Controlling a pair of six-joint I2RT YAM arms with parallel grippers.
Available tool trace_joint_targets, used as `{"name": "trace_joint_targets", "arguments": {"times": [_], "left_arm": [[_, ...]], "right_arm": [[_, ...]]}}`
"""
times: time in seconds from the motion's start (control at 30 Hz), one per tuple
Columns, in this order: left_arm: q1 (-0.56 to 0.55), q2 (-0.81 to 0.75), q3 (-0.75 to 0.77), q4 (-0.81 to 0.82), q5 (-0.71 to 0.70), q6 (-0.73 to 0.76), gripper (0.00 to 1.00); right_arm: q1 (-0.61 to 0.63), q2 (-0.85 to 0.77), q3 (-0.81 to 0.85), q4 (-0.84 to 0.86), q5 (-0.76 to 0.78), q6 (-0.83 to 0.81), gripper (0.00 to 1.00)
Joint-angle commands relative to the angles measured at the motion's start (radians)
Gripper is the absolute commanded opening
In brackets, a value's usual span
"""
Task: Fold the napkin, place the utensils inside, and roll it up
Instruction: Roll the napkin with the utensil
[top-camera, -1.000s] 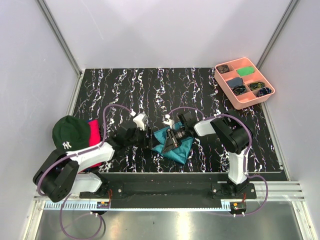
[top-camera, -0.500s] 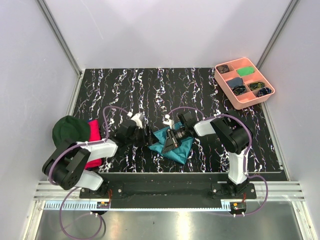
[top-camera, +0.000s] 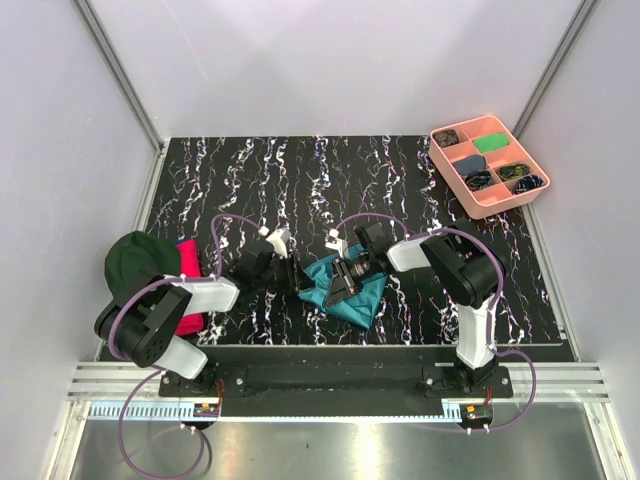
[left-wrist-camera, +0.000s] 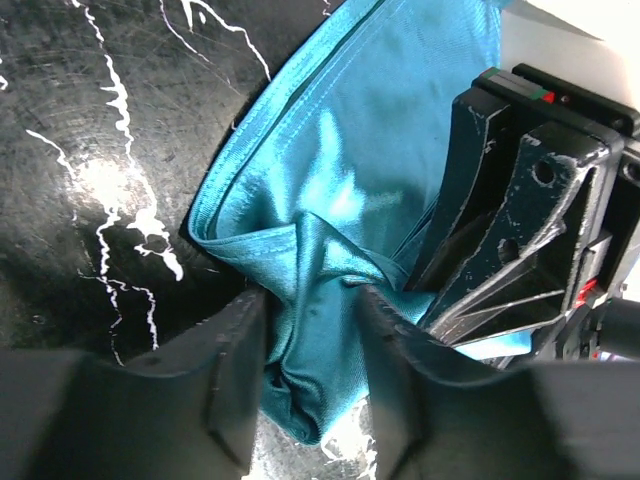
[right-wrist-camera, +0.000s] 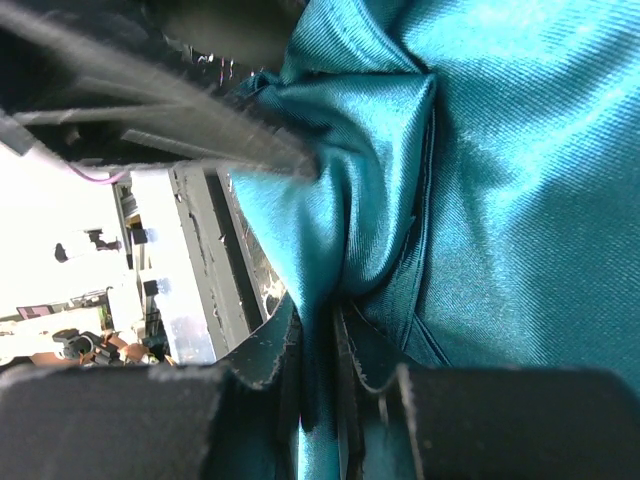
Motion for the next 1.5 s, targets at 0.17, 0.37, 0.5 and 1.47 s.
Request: {"name": "trace_joint_targets", "arguments": {"times": [0.17, 0.37, 0.5, 1.47], "left_arm": [[-0.007, 0.021, -0.004, -0.073, 0.063, 0.018, 0.15], [-0.007, 0.012, 0.006, -0.133, 0.054, 0.047, 0.0], [-0.007, 0.005, 0.013, -0.156, 0.055, 0.051, 0.0], [-0.008, -0.005, 0.101, -0.296, 0.031, 0.111, 0.0]], "right_arm": [[0.007, 0.016, 0.016, -0.05, 0.129, -0.044, 0.09], [0.009, -0.056, 0.031, -0.122, 0.189, -0.041, 0.25], [0.022, -0.154, 0.019, -0.182, 0.275, -0.027, 0.47], [0.188, -0.527, -0.154, -0.438, 0.691, 0.175, 0.61]]}}
